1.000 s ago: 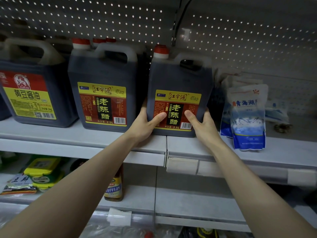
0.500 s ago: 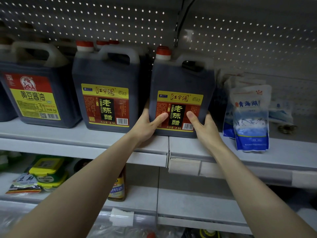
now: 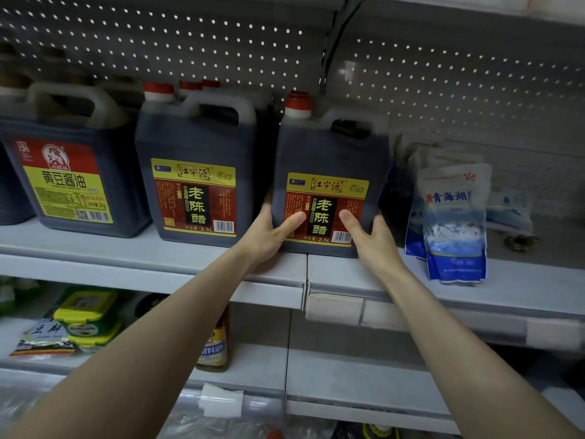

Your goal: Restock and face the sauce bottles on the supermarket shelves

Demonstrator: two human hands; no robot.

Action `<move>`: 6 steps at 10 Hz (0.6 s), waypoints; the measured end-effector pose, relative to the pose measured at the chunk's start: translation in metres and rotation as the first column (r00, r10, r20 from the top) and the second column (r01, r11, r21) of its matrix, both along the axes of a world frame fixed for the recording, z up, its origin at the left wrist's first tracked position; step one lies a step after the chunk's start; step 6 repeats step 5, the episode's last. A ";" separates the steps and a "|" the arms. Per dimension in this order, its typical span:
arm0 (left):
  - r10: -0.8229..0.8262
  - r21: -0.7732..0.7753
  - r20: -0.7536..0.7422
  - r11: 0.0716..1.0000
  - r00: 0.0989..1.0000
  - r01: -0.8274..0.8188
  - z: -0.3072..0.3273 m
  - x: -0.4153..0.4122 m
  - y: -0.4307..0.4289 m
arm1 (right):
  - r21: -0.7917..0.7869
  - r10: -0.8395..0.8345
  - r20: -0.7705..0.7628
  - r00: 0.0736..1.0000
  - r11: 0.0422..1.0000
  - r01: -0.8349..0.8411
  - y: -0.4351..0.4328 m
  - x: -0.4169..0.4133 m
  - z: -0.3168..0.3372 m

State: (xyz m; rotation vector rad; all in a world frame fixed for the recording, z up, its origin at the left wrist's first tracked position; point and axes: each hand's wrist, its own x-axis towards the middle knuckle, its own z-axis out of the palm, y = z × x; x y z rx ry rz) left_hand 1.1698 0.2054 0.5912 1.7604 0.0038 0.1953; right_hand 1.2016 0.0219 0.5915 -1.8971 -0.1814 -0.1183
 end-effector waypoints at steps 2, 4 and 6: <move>0.035 0.034 0.000 0.999 0.999 -0.034 0.013 -0.015 0.003 | 0.035 0.030 0.030 0.999 0.999 -0.031 -0.004 -0.016 0.009; 0.056 0.069 0.037 0.996 0.998 -0.058 0.035 -0.045 0.007 | 0.054 0.052 0.096 0.994 0.997 -0.057 -0.003 -0.046 0.031; 0.078 0.106 0.079 0.991 0.994 -0.086 0.053 -0.065 0.014 | 0.014 0.029 0.152 0.988 0.999 -0.032 0.003 -0.066 0.056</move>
